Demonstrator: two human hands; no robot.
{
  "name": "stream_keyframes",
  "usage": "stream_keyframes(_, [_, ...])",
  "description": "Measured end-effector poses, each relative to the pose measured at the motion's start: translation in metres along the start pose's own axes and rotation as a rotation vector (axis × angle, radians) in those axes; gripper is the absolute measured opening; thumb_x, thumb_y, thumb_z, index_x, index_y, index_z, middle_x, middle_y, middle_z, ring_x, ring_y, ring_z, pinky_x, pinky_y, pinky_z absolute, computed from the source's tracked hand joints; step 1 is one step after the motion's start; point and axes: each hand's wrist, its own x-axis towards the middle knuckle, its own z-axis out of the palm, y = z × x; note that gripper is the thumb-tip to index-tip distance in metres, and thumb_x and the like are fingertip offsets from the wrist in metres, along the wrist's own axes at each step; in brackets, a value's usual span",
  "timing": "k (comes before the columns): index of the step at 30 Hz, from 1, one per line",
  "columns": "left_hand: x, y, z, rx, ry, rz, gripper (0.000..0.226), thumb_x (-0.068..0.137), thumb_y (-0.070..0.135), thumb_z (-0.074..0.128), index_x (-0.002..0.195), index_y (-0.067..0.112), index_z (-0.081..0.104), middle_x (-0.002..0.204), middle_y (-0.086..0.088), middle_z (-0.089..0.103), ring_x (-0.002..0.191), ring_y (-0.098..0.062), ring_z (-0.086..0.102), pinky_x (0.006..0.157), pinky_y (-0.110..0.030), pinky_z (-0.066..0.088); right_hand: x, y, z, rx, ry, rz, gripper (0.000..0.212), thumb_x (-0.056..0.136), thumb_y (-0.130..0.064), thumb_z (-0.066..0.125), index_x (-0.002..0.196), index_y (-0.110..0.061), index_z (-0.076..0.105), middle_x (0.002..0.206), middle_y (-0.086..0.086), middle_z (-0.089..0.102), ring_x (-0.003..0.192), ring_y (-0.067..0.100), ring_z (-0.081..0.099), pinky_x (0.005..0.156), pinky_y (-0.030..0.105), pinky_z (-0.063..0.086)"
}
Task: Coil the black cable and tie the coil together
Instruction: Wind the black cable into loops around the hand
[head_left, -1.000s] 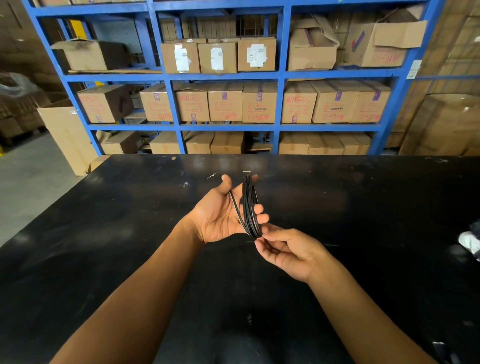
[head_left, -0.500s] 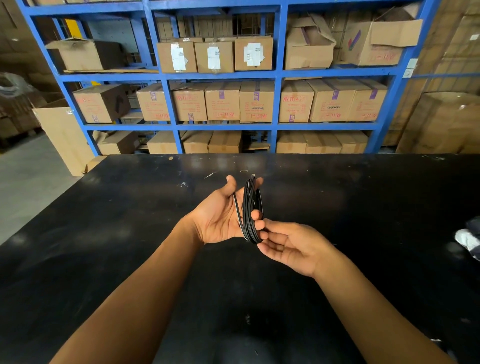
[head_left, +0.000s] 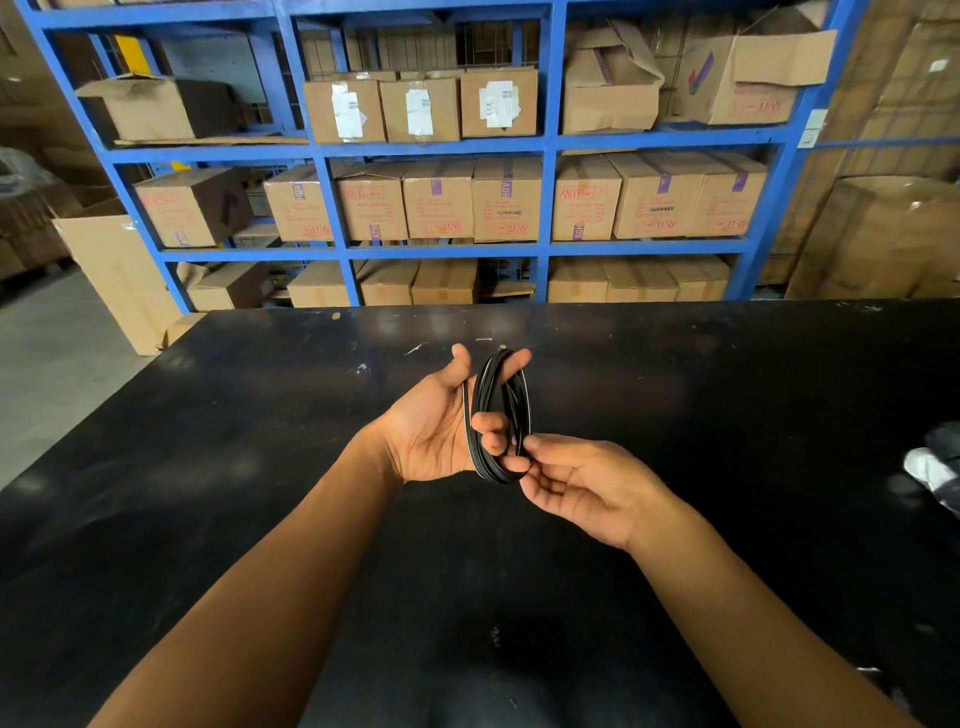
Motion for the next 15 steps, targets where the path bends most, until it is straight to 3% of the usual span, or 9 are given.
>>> stream_keyframes(4, [-0.0009, -0.0004, -0.0002, -0.034, -0.056, -0.014, 0.066, 0.094, 0.066, 0.028, 0.152, 0.035, 0.030, 0.066, -0.013, 0.061, 0.070, -0.030, 0.064, 0.099, -0.058, 0.045, 0.0009, 0.0005, -0.0012, 0.029, -0.028, 0.023, 0.025, 0.088, -0.001, 0.064, 0.113, 0.003, 0.068, 0.103, 0.017, 0.066, 0.089, 0.020, 0.062, 0.067, 0.030, 0.057])
stream_keyframes(10, [-0.0008, -0.0011, 0.0016, -0.079, -0.117, -0.026, 0.066, 0.094, 0.066, 0.025, 0.154, 0.037, 0.024, 0.068, -0.014, 0.062, 0.072, -0.032, 0.065, 0.102, -0.059, 0.042, 0.0020, 0.0012, -0.0044, 0.057, -0.136, 0.052, 0.035, 0.094, -0.004, 0.056, 0.127, 0.003, 0.060, 0.091, 0.012, 0.067, 0.080, 0.016, 0.062, 0.067, 0.028, 0.056])
stream_keyframes(15, [-0.0035, -0.0015, 0.0059, -0.068, -0.096, -0.039, 0.067, 0.095, 0.067, 0.023, 0.154, 0.036, 0.027, 0.066, -0.012, 0.061, 0.070, -0.030, 0.065, 0.101, -0.057, 0.044, 0.0021, 0.0015, -0.0054, 0.064, -0.165, 0.044, 0.033, 0.095, -0.003, 0.053, 0.127, 0.002, 0.061, 0.099, 0.013, 0.066, 0.081, 0.015, 0.061, 0.065, 0.027, 0.056])
